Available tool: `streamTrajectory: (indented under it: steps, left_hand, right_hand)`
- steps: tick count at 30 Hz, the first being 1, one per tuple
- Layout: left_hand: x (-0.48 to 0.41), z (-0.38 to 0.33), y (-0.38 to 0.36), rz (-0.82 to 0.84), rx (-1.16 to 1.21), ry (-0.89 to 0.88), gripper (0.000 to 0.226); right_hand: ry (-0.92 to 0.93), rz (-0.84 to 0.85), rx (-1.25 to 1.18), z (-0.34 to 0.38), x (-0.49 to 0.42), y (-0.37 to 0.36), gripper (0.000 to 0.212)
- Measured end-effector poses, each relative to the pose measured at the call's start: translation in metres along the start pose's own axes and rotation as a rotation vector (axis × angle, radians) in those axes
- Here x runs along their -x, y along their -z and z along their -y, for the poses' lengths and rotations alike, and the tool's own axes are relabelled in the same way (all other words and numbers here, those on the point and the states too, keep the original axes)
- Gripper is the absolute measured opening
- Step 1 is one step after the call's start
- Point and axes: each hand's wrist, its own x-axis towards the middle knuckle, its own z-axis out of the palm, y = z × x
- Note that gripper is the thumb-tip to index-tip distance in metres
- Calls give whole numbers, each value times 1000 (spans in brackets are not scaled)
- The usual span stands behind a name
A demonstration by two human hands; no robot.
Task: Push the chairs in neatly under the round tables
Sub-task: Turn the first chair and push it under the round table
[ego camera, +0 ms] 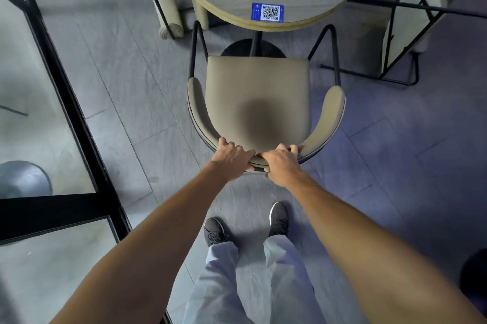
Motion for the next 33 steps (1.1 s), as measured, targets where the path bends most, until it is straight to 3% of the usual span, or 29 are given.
streamTrajectory:
  steps: [11,14,21,26,33]
  left_hand:
    - [-1,4,-8,59,131,35,48]
    - [-3,0,9,127,208,37,54]
    - [-4,-25,61,49,280,11,46]
    - [-16,-53,127,-25,218,-27,50]
    - [-60,-144,228,-99,126,-140,67]
  right_hand:
    - [-3,120,-77,2,-3,11,24]
    - [-13,85,-121,4,6,17,21]
    - [-98,14,-137,0,33,49,38]
    - [-153,-99,-135,-49,66,95,44]
    - [-315,-186,-100,-172,127,156,54]
